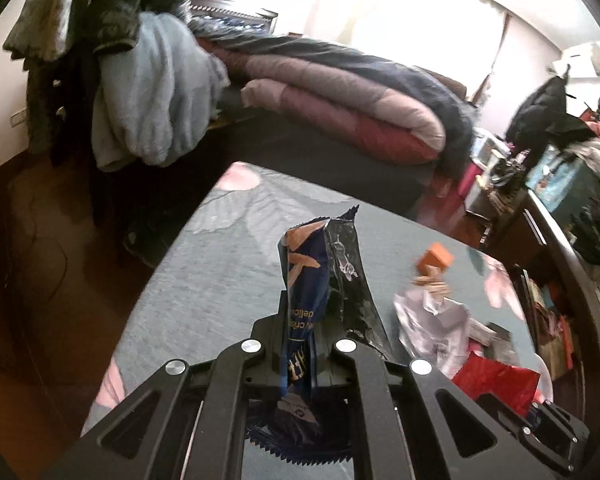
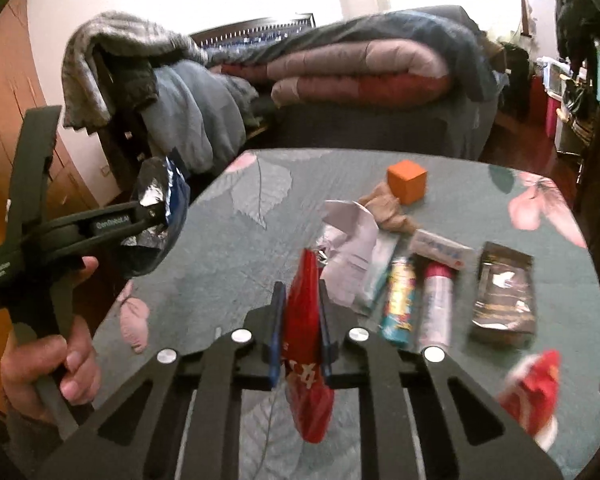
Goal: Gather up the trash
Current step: 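Carry both items to the pink wastebasket and open both tools over it, then grasp the orange cube with left tool while right tool grasps cigarette pack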
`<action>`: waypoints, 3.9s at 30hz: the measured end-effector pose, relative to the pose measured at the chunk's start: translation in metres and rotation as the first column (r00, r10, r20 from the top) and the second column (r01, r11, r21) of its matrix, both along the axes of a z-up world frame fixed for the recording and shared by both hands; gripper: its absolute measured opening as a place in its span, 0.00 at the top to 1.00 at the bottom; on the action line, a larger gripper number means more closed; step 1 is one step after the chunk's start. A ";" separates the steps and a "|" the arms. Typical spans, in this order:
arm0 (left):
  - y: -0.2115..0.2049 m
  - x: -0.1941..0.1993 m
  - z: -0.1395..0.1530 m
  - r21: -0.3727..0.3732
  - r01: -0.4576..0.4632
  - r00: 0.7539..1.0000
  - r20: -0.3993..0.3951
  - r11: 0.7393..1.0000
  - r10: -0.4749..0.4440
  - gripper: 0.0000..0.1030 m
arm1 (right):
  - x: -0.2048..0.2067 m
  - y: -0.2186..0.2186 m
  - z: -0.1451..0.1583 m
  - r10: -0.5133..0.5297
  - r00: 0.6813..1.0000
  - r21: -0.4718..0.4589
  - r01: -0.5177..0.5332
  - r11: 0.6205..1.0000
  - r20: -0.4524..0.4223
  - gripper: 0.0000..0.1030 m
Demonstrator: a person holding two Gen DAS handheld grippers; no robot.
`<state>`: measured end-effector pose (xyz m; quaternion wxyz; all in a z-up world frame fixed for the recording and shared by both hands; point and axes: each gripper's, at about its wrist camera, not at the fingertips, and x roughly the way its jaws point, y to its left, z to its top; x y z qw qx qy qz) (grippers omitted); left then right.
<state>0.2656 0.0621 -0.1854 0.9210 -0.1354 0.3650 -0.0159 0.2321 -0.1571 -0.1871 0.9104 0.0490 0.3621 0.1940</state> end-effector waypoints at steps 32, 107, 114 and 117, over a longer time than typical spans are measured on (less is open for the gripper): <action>-0.449 0.005 -0.007 0.035 0.757 0.653 -0.056 0.652 -0.755 0.89 | -0.089 -0.371 -0.034 -0.658 0.751 0.039 0.657 0.753 0.053 0.86; -0.166 0.159 -0.003 0.170 0.338 0.940 -0.107 0.926 -0.324 0.55 | 0.079 -0.103 -0.046 -0.294 0.944 -0.252 0.251 0.935 -0.150 0.05; -0.154 0.137 0.013 0.182 0.348 0.938 -0.059 0.920 -0.343 0.54 | 0.092 -0.099 -0.067 -0.301 0.929 -0.263 0.242 0.934 -0.214 0.40; -0.152 0.128 0.014 0.171 0.348 0.937 -0.051 0.922 -0.344 0.54 | 0.087 -0.101 -0.060 -0.303 0.939 -0.275 0.252 0.928 -0.165 0.46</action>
